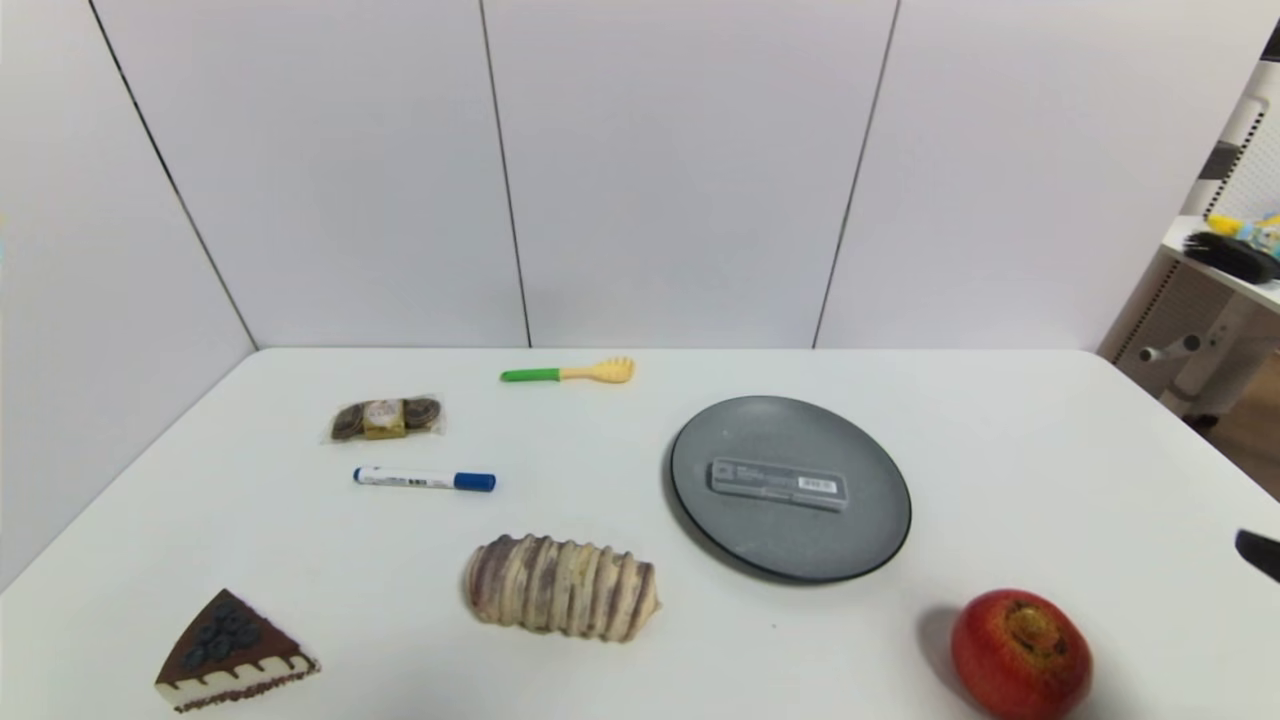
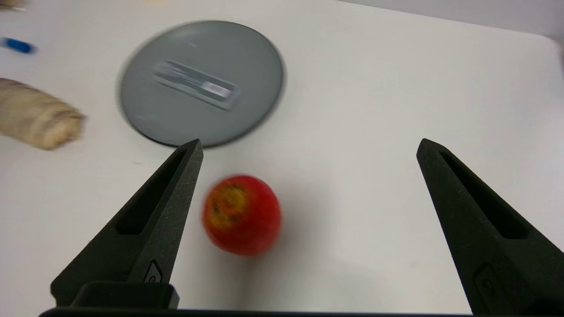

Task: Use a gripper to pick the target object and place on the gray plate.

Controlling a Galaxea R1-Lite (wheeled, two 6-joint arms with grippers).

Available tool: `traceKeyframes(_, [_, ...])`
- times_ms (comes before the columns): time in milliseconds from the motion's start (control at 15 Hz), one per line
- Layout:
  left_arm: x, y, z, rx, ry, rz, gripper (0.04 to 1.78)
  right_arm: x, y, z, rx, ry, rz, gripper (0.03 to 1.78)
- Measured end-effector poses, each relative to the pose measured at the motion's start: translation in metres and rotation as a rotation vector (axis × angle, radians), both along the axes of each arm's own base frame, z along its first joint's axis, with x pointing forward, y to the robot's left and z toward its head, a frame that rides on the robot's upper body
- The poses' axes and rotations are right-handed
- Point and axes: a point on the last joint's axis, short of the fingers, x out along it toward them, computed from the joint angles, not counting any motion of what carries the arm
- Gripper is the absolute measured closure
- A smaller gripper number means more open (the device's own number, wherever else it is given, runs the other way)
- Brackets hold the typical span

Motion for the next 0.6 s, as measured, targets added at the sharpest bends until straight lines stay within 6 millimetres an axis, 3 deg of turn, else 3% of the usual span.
traceKeyframes(133, [0.0, 0.0, 0.0, 0.001, 0.0, 0.0, 0.13, -0.027, -0.002, -0.039, -0.031, -0.048, -0.125, 0.13])
traceKeyframes(333, [0.0, 0.0, 0.0, 0.001, 0.0, 0.0, 0.13, -0.051, -0.004, -0.097, -0.041, -0.152, -0.199, 0.12])
traceKeyframes(600, [0.0, 0.0, 0.0, 0.0, 0.0, 0.0, 0.13, -0.07, -0.003, -0.137, -0.023, -0.283, -0.184, 0.12])
